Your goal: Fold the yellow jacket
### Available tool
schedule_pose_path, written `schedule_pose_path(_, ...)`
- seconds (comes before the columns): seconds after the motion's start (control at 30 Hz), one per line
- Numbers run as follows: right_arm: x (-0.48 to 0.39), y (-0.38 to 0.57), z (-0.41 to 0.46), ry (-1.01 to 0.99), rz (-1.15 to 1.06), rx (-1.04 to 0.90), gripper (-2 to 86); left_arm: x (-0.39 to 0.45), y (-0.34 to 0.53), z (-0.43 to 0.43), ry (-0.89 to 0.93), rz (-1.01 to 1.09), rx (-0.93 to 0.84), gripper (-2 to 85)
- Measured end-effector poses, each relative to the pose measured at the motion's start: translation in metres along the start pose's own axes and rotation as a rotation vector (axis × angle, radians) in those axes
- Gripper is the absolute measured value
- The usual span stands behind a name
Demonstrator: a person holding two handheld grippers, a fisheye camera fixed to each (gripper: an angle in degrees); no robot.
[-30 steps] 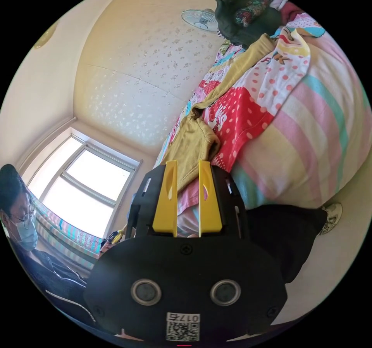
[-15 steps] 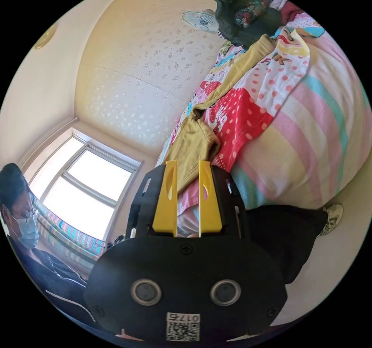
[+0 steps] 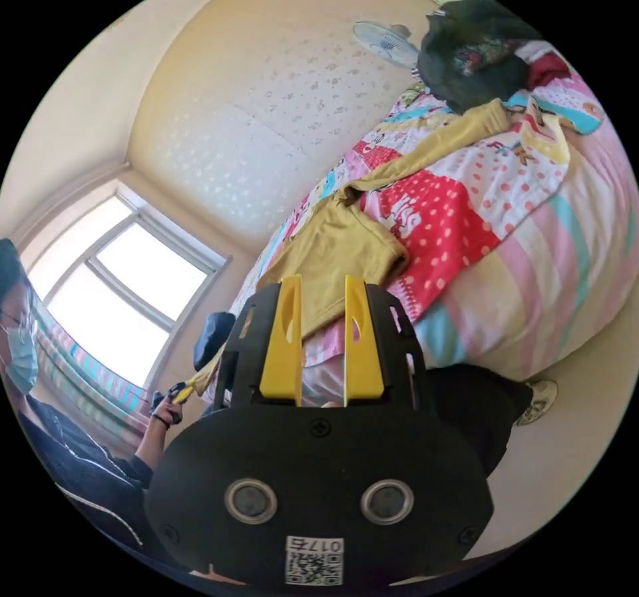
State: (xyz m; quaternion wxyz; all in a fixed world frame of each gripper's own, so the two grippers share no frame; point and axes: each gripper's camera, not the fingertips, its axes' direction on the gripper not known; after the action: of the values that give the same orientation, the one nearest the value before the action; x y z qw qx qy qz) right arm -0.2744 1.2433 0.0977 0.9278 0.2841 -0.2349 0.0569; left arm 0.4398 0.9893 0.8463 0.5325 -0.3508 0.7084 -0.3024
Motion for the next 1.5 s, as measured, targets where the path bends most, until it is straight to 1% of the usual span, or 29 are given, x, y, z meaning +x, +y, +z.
schedule_pose_path(0.07,-0.052,0.001,0.027,-0.002,-0.112,-0.082,12.1,0.006,0.0,-0.007,0.02,0.042,-0.003,3.9)
schedule_pose_path(0.1,-0.092,0.003,0.052,-0.014,-0.202,-0.152,12.8,0.009,0.0,-0.009,0.016,0.054,-0.006,3.9)
schedule_pose_path(0.13,-0.134,0.009,0.083,-0.045,-0.297,-0.241,13.6,0.012,0.001,-0.011,0.005,0.076,-0.004,3.9)
schedule_pose_path(0.17,-0.155,0.013,0.1,-0.07,-0.347,-0.291,13.9,0.012,0.002,-0.014,0.002,0.083,0.008,3.9)
schedule_pose_path(0.2,-0.198,0.027,0.134,-0.136,-0.446,-0.391,14.5,0.012,0.003,-0.015,0.008,0.084,0.015,3.9)
schedule_pose_path(0.23,-0.238,0.046,0.167,-0.197,-0.544,-0.475,14.9,0.008,0.004,-0.017,0.038,0.075,0.026,3.9)
schedule_pose_path(0.27,-0.258,0.058,0.182,-0.218,-0.591,-0.513,15.1,0.004,0.004,-0.017,0.089,0.054,0.03,3.9)
schedule_pose_path(0.33,-0.333,0.113,0.239,-0.237,-0.784,-0.625,16.0,0.0,0.005,-0.015,0.18,0.03,0.027,3.9)
schedule_pose_path(0.37,-0.35,0.128,0.251,-0.231,-0.832,-0.636,16.2,0.001,0.005,-0.015,0.21,0.023,0.027,3.8)
schedule_pose_path(0.4,-0.382,0.156,0.271,-0.219,-0.928,-0.631,16.6,0.001,0.004,-0.016,0.215,0.022,0.027,3.8)
schedule_pose_path(0.43,-0.41,0.185,0.288,-0.197,-1.022,-0.598,16.8,0.004,0.004,-0.018,0.214,0.023,0.03,3.8)
schedule_pose_path(0.53,-0.465,0.253,0.326,-0.102,-1.204,-0.485,17.1,0.008,0.008,-0.021,0.221,0.023,0.046,3.9)
schedule_pose_path(0.57,-0.473,0.266,0.333,-0.093,-1.242,-0.478,17.2,0.005,0.009,-0.021,0.256,-0.002,0.045,3.9)
schedule_pose_path(0.63,-0.497,0.316,0.36,0.003,-1.352,-0.447,17.1,-0.001,0.011,-0.022,0.324,-0.036,0.057,3.8)
schedule_pose_path(0.67,-0.501,0.327,0.365,0.034,-1.371,-0.428,17.1,-0.004,0.012,-0.023,0.345,-0.051,0.065,3.8)
schedule_pose_path(0.73,-0.512,0.36,0.38,0.123,-1.439,-0.327,15.6,-0.005,0.01,-0.025,0.346,-0.06,0.067,3.8)
schedule_pose_path(0.87,-0.526,0.386,0.402,0.232,-1.469,-0.204,10.6,-0.004,0.01,-0.026,0.385,-0.07,0.075,3.9)
schedule_pose_path(0.93,-0.531,0.388,0.412,0.275,-1.442,-0.147,6.1,-0.005,0.011,-0.026,0.382,-0.075,0.089,3.9)
schedule_pose_path(1.07,-0.53,0.372,0.409,0.212,-1.366,-0.141,4.1,-0.013,0.01,-0.029,0.442,-0.063,0.089,4.4)
schedule_pose_path(1.2,-0.534,0.328,0.405,0.174,-1.328,-0.184,3.1,-0.011,0.018,-0.05,0.392,0.048,0.129,5.9)
schedule_pose_path(1.27,-0.54,0.301,0.408,0.158,-1.319,-0.211,3.0,-0.014,0.032,-0.063,0.292,0.09,0.185,9.5)
schedule_pose_path(1.3,-0.544,0.28,0.411,0.132,-1.297,-0.232,2.9,-0.014,0.036,-0.063,0.269,0.094,0.191,9.9)
schedule_pose_path(1.33,-0.549,0.258,0.416,0.093,-1.266,-0.264,2.8,-0.014,0.044,-0.06,0.248,0.107,0.191,10.6)
schedule_pose_path(1.4,-0.556,0.221,0.428,0.019,-1.192,-0.338,2.8,-0.007,0.055,-0.045,0.271,0.135,0.188,10.9)
schedule_pose_path(1.5,-0.568,0.148,0.453,-0.129,-1.012,-0.468,2.7,0.02,0.063,0.007,0.306,0.192,0.129,11.5)
